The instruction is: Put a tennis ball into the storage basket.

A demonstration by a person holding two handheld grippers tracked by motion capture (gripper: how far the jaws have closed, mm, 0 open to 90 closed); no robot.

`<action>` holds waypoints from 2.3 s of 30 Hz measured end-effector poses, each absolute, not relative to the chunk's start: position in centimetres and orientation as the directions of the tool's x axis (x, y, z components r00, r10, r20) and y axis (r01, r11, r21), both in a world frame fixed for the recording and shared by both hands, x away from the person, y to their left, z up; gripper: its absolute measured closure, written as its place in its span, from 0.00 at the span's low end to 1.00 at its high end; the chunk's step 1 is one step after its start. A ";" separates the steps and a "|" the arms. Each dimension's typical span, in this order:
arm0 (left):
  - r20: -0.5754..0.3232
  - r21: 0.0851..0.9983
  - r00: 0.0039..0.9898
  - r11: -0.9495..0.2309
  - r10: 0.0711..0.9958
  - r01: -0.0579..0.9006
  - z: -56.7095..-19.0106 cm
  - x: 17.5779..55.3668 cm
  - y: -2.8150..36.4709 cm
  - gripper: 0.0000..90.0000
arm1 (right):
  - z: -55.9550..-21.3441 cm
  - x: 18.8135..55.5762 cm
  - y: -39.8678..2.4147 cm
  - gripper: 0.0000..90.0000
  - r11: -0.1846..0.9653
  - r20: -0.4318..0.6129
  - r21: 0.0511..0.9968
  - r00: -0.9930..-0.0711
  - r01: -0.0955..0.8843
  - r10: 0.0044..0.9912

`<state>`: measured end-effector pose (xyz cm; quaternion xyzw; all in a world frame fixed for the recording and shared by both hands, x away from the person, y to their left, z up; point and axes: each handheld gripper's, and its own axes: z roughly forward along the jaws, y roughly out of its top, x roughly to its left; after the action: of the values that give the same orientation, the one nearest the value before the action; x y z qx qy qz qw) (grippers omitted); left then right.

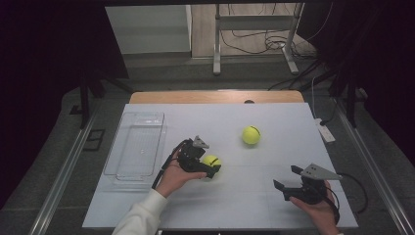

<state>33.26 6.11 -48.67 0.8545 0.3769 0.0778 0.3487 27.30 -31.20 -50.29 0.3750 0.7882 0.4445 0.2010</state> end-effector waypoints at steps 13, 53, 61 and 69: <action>-0.139 0.630 0.703 -0.486 0.697 0.606 -49.6 33.9 5.6 0.05 | -50.3 27.3 -31.2 0.13 0.323 0.018 0.851 -0.638 0.414 0.770; -0.145 0.618 0.721 -0.507 0.678 0.601 -50.1 33.7 5.5 0.30 | -50.2 27.3 -31.4 0.14 0.319 0.012 0.855 -0.632 0.408 0.775; -0.130 0.642 0.725 -0.500 0.676 0.581 -49.4 33.4 6.0 0.30 | -50.2 27.2 -31.4 0.14 0.318 0.011 0.857 -0.632 0.406 0.775; -0.135 0.661 0.720 -0.479 0.681 0.578 -48.8 33.3 6.4 0.30 | -50.2 27.2 -31.3 0.14 0.319 0.010 0.857 -0.633 0.405 0.774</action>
<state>33.26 6.45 -48.84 0.8569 0.3672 0.0731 0.3543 27.23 -31.33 -50.18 0.3753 0.7854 0.4467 0.2069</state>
